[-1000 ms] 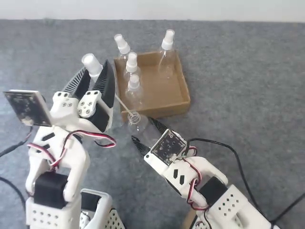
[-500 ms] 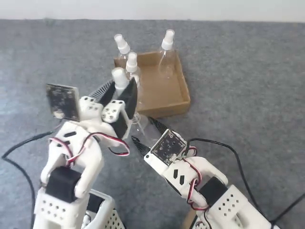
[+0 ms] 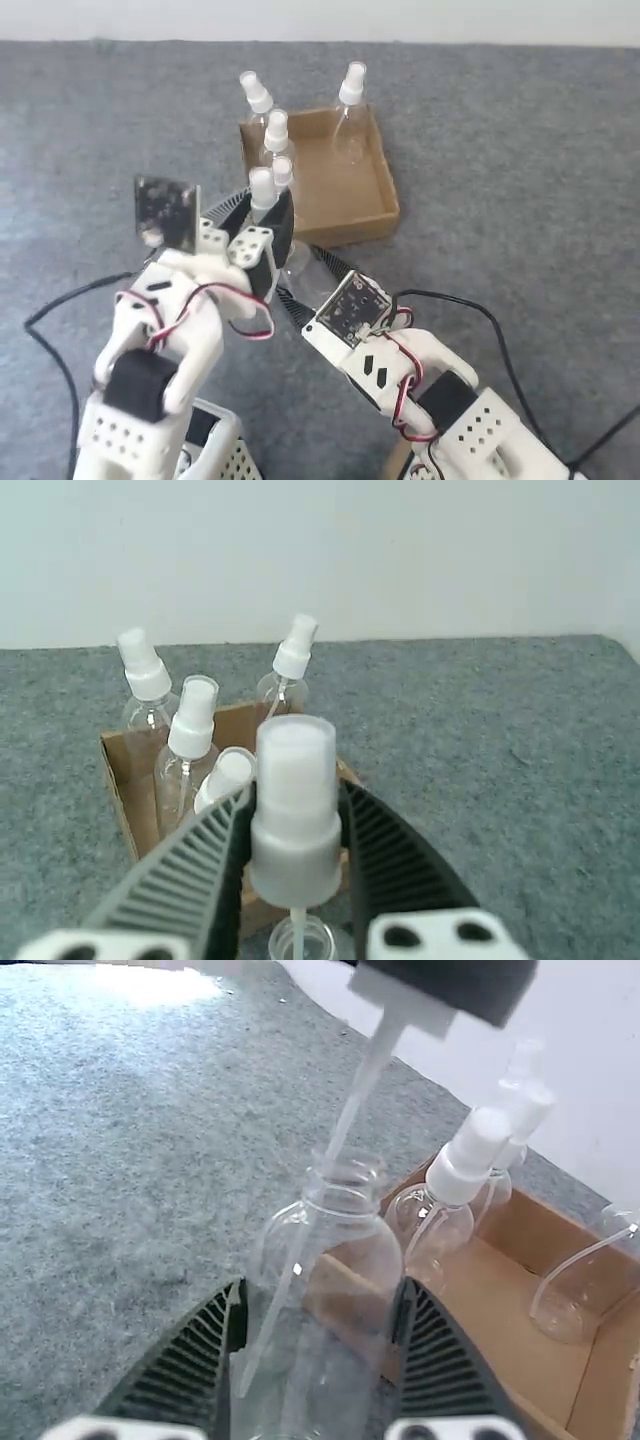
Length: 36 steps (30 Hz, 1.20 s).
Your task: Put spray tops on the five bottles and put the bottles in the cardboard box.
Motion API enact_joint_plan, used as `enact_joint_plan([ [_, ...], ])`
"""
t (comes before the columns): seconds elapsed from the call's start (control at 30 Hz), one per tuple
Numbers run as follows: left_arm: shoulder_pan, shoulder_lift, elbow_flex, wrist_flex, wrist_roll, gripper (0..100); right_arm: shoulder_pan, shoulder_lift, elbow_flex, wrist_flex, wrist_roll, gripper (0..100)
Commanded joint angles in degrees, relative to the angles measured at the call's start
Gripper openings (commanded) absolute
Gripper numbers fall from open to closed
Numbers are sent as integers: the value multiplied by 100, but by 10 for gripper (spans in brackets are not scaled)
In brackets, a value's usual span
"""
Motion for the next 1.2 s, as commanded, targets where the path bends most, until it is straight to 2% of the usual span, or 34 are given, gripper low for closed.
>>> enact_joint_plan([
  [0.0, 18, -695, -57, 273, -105, 164, -4, -171, -88, -154, 88, 44],
  [0.1, 9, -1064, -57, 404, -97, 222, -4, -171, -88, -163, 79, 44],
  [0.6, -79, -1292, -268, 343, -123, 221, -4, -171, -97, -163, 79, 44],
  [0.97, -2110, -1292, -286, 220, -97, 221, -57, -207, -97, -435, 35, 45],
  [1.17, -2514, -1292, 312, 193, -88, 221, -136, -734, -70, -567, 35, 44],
])
